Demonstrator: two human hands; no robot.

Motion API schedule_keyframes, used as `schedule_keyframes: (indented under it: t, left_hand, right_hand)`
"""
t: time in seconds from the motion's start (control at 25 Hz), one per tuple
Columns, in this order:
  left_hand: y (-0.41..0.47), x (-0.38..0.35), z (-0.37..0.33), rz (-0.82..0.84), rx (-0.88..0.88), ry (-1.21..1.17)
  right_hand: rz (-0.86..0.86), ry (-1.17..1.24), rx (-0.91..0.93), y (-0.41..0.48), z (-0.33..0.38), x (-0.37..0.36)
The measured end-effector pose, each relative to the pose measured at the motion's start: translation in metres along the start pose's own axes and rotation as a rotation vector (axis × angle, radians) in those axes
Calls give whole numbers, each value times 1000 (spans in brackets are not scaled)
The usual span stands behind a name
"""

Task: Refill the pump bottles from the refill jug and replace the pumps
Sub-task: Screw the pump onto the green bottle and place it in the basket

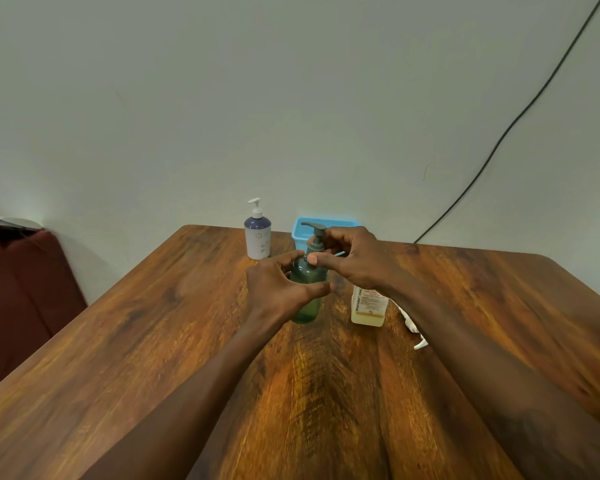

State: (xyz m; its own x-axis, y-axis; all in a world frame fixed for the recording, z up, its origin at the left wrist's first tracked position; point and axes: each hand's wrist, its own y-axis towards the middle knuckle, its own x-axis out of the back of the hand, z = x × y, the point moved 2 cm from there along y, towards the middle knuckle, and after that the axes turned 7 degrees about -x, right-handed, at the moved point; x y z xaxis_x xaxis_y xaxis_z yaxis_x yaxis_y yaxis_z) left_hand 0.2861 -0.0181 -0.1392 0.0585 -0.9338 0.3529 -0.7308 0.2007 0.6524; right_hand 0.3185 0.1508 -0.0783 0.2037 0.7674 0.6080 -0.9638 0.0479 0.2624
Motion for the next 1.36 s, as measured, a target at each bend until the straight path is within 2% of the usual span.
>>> schedule_keyframes:
  t: [0.12,0.24,0.32,0.44,0.48,0.56,0.64,0.68,0.76,0.92,1.0,1.12,1.16,1.32,1.36]
  left_hand:
    - [2,0,-11,0,-33,5]
    - [5,-1,-15,11,-21,-32]
    - [7,1,-14,-4,-10,-39]
    - [9,3,-10,-22,-11,-40]
    - [9,3,-10,-22,-14,-39]
    - [10,4,-11,-5,-19,-36]
    - [10,4,-13,21,-29,-25]
    - [9,4,-15,23,-29,-21]
    - [9,3,-16,15,-20,-19]
    - [10,3,-14,1,-32,-18]
    - [11,2,-12,10,-31,-16]
    - [9,0,-13,24,-26,-16]
    - [10,0,-13,15,-21,-22]
    - [14,4,-8,-16,-19,-19]
    - [14,4,-7,-16,-19,-20]
  right_hand:
    - [-184,-79,-53,2,5,0]
    - [-239,-190,-97,6,7,4]
    - [-162,-107,-98,5,10,8]
    - [78,324,-90,1,7,9]
    - [105,365,-61,0,6,8]
    - [14,273,-12,0,6,6]
    - [-157,149,-26,0,11,7]
    - [-189,104,-45,0,14,6]
    - [-123,106,-84,0,15,4]
    - [84,354,-67,0,13,7]
    - [8,300,-21,0,13,9]
    - [-238,60,-56,1,15,7]
    - [-238,45,-66,2,16,6]
    - [114,258,-105,3,15,7]
    - [107,236,-98,2,15,8]
